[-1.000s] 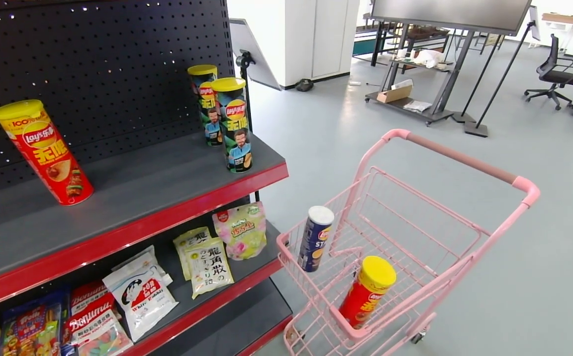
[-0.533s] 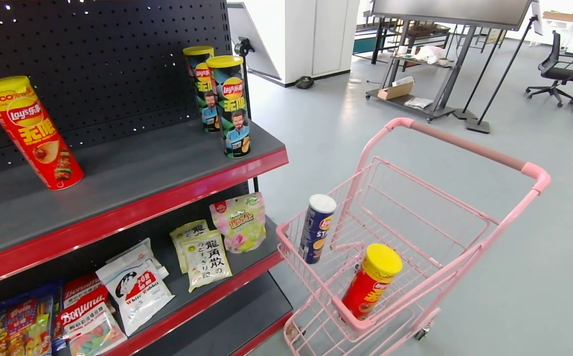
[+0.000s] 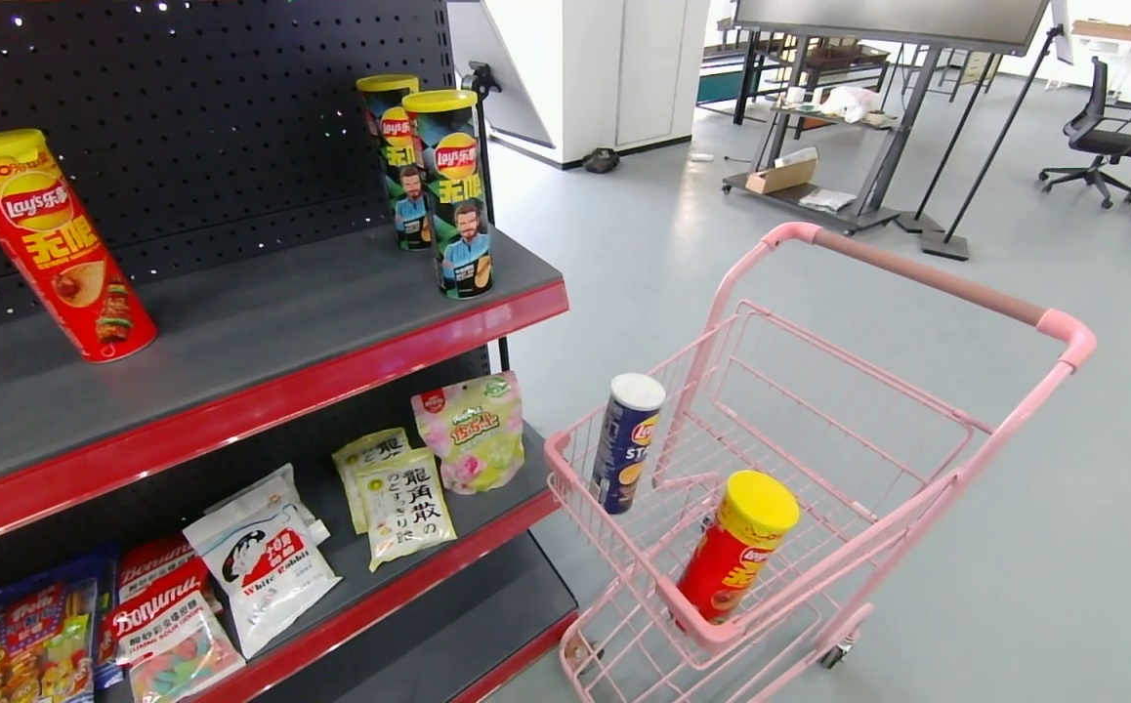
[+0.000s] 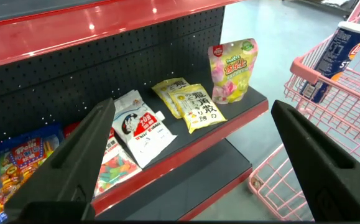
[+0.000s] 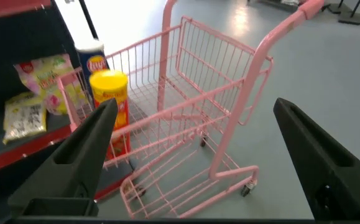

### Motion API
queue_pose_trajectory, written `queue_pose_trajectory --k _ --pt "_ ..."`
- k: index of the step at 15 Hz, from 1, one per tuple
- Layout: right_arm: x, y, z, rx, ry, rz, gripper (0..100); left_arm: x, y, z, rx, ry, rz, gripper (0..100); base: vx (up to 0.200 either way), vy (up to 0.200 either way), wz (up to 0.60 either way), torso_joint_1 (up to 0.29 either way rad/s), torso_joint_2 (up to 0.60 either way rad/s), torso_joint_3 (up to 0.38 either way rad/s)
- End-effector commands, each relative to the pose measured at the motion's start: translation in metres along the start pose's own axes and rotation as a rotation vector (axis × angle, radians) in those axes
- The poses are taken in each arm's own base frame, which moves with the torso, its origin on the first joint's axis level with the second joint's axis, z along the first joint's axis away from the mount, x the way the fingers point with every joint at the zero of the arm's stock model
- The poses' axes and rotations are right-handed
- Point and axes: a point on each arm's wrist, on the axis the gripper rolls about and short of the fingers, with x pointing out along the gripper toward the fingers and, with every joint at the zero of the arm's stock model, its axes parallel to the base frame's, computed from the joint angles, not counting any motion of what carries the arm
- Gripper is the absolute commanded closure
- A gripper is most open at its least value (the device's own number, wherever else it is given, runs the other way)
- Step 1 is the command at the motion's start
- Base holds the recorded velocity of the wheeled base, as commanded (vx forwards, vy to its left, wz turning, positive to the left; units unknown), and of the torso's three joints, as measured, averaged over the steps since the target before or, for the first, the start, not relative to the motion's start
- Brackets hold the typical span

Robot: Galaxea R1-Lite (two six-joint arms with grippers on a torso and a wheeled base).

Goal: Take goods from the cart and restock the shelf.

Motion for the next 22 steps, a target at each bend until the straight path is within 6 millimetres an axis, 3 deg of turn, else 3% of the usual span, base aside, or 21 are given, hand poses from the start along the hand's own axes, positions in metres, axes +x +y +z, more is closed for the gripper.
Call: queue_pose_trajectory --k 1,2,4,6,7,8,11,15,22 --pt "0.095 0.009 0.156 0.130 0.098 0.020 0 0.000 0.000 0.000 0.000 0.000 0.000 0 0.000 0.000 0.00 0.000 0.00 0.000" --pt "0.119 0.012 0.122 0.031 0.267 0.105 0 0.000 0.000 0.000 0.000 0.000 0.000 0 0.000 0.000 0.00 0.000 0.00 0.000" --pt "0.159 0.018 0.087 0.035 0.402 0.190 0 0.000 0.000 0.000 0.000 0.000 -0.004 0 0.000 0.000 0.00 0.000 0.00 0.000" --pt "0.195 0.031 0.064 0.027 0.432 0.256 0 0.000 0.000 0.000 -0.001 0.000 -0.004 0 0.000 0.000 0.00 0.000 0.00 0.000" --pt "0.229 0.037 0.043 0.031 0.447 0.267 0 0.000 0.000 0.000 0.002 0.000 -0.006 0 0.000 0.000 0.00 0.000 0.00 0.000" --pt "0.240 0.040 0.030 0.034 0.482 0.293 0 0.000 0.000 0.000 0.000 0.000 -0.007 0 0.000 0.000 0.00 0.000 0.00 0.000" --pt "0.246 0.060 -0.005 0.049 0.627 0.380 0 0.000 0.000 0.000 0.002 0.000 -0.007 0 0.000 0.000 0.00 0.000 0.00 0.000" --pt "0.263 0.071 -0.040 0.036 0.600 0.379 0 0.000 0.000 0.000 0.000 0.000 -0.007 0 0.000 0.000 0.00 0.000 0.00 0.000" --pt "0.248 0.086 -0.051 0.057 0.668 0.410 0 0.000 0.000 0.000 0.000 0.000 -0.007 0 0.000 0.000 0.00 0.000 0.00 0.000"
